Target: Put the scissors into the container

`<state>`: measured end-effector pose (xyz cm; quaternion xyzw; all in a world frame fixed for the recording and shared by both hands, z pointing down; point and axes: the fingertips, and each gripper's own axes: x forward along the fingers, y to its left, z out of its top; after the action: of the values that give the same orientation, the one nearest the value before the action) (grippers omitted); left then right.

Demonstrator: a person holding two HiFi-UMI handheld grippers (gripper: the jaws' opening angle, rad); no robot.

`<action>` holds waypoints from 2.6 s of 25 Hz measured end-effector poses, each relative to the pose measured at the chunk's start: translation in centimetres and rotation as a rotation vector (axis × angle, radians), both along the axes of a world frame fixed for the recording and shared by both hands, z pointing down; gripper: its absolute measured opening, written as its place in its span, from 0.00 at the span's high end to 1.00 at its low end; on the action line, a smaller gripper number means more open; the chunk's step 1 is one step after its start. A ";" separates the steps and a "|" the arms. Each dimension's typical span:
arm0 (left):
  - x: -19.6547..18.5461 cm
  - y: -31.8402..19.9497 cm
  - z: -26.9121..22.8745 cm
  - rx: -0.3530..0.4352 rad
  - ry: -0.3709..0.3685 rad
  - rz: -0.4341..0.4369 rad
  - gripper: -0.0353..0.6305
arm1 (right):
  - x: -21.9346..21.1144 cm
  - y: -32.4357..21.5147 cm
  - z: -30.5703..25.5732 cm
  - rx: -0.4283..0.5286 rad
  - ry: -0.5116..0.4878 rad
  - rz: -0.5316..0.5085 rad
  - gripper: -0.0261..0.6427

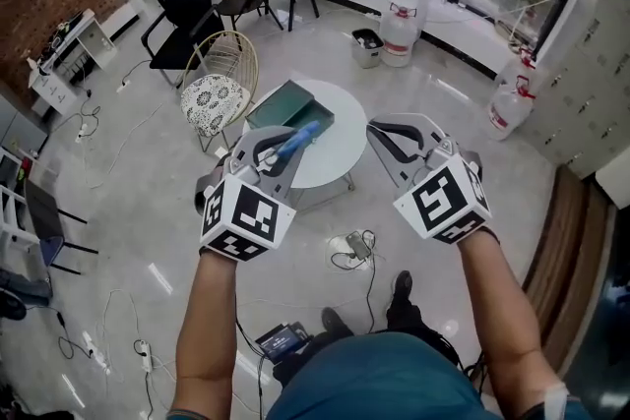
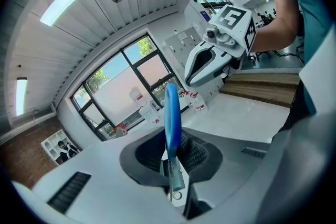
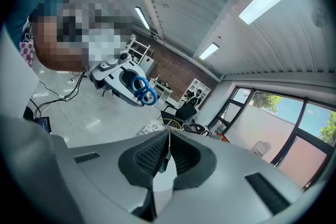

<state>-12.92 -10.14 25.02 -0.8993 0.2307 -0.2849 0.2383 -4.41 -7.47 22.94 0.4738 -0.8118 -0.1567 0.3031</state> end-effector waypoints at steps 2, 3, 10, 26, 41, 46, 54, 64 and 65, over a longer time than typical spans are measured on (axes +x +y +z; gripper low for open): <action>0.2 -0.8 0.3 -0.001 -0.006 -0.021 0.86 | 0.4 -1.0 0.4 -0.001 -0.005 -0.018 0.90; 0.6 -1.2 0.5 0.000 -0.010 -0.033 0.86 | 0.9 -1.6 0.5 0.000 -0.008 -0.029 0.90; 5.2 -4.1 0.1 -0.004 -0.037 -0.130 0.86 | 5.4 -6.2 0.3 -0.001 -0.037 -0.134 0.90; 16.0 -7.4 -0.5 0.009 -0.078 -0.320 0.86 | 15.7 -11.5 -0.5 0.022 -0.073 -0.331 0.90; 21.0 -7.3 0.8 0.011 -0.115 -0.402 0.86 | 20.6 -12.2 1.1 0.015 -0.123 -0.412 0.90; 21.7 -8.9 0.8 0.006 -0.111 -0.377 0.86 | 20.9 -13.2 1.1 0.011 -0.109 -0.397 0.90; 20.1 -12.6 0.6 0.004 -0.087 -0.305 0.86 | 18.9 -16.1 1.2 0.003 -0.093 -0.330 0.90; 13.7 -18.1 0.3 -0.010 -0.070 -0.193 0.86 | 12.7 -20.7 0.7 -0.006 -0.079 -0.213 0.90; 12.9 -18.7 0.4 -0.011 -0.068 -0.182 0.86 | 12.0 -21.2 0.7 -0.006 -0.079 -0.198 0.90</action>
<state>0.02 -28.80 25.42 -0.8658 0.3015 -0.3370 0.2143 7.58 -28.66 23.67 0.3960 -0.8665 -0.1648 0.2553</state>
